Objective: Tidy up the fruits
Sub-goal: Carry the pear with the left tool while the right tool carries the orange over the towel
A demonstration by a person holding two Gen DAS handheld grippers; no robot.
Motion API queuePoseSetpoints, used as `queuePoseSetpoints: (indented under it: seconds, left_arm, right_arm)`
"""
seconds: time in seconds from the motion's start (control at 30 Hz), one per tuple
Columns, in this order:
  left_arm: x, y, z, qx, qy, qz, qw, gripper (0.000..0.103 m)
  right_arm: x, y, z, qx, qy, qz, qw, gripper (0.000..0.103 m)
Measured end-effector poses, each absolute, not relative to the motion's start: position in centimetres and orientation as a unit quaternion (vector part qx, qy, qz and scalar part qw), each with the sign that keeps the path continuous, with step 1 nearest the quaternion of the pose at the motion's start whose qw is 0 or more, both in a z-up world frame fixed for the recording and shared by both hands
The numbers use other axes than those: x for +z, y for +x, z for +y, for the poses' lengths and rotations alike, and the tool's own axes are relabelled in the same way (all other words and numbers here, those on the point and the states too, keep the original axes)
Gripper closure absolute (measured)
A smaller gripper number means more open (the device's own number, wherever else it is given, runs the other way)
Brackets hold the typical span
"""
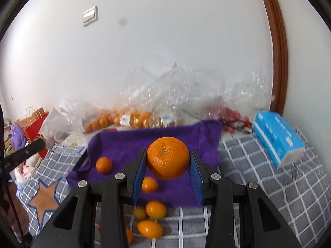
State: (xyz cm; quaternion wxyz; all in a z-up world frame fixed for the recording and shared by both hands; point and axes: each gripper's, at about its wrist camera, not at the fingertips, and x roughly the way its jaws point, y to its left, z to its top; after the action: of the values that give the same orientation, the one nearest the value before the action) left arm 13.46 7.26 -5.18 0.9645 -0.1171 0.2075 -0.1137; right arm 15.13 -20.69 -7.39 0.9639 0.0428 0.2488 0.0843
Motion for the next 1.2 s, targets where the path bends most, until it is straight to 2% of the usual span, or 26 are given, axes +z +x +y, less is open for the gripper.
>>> queuePoseSetpoints:
  seconds: [0.27, 0.57, 0.93, 1.2]
  left_arm:
    - [-6.5, 17.6, 8.2, -0.095, -0.135, 0.203, 0.965, 0.077]
    - [-10.1, 19.8, 10.8, -0.070, -0.183, 0.250, 0.948, 0.077]
    - [-11.8, 20.4, 8.0, -0.051, -0.098, 0.262, 0.959, 0.077]
    - [-12.7, 21.0, 9.8, -0.046, -0.138, 0.283, 0.948, 0.077]
  right_arm:
    - [-6.2, 19.5, -19.8, 0.083, 0.052, 0.238, 0.966, 0.062]
    - [-11.3, 22.7, -20.7, 0.073, 0.061, 0.293, 0.951, 0.062]
    - [-14.5, 23.9, -19.4, 0.061, 0.009, 0.332, 0.941, 0.062]
    - [-15.7, 24.6, -19.7, 0.053, 0.011, 0.360, 0.931, 0.062]
